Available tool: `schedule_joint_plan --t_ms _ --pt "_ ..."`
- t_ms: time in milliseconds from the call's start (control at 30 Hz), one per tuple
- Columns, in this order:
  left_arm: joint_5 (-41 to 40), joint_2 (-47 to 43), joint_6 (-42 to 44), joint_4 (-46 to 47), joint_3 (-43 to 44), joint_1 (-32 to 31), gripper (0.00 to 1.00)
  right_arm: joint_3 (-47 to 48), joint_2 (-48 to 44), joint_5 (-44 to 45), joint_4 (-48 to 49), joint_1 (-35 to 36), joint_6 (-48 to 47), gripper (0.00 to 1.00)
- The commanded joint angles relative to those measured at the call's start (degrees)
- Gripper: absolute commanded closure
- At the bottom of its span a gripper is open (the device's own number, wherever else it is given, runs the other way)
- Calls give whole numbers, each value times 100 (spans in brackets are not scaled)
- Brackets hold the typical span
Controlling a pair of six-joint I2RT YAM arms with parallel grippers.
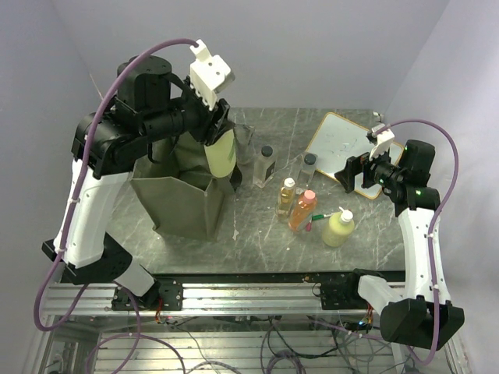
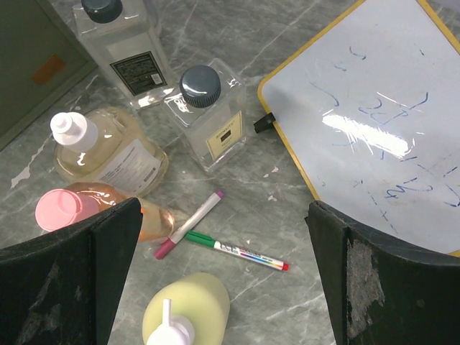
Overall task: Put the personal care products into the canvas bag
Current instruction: Place the care product in the canvas bag.
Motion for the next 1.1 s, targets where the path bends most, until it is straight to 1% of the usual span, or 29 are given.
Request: schedule_joint_plan --t_ms 0,200,333,433,633,833,1067 --pt "-325 -57 -114 961 483 87 93 -63 -61 -98 137 -42 -46 0" --pt "-1176 -7 19 1043 372 293 93 -30 -37 -145 135 -46 -37 0" --pt "-1523 75 76 1099 204 534 93 12 -34 -197 114 -42 -19 0" --pt "-1630 68 69 1217 -44 771 93 -7 -52 -233 121 -42 -19 0" --pt "-1261 -362 -65 1823 -1439 1161 93 -96 -195 -266 146 -42 -39 0" --pt "-652 -793 23 2896 -3125 1379 93 -65 -249 -416 97 -42 -4 0" --pt "18 -1069 211 3672 -4395 1650 93 -130 -283 -384 94 -41 1 0"
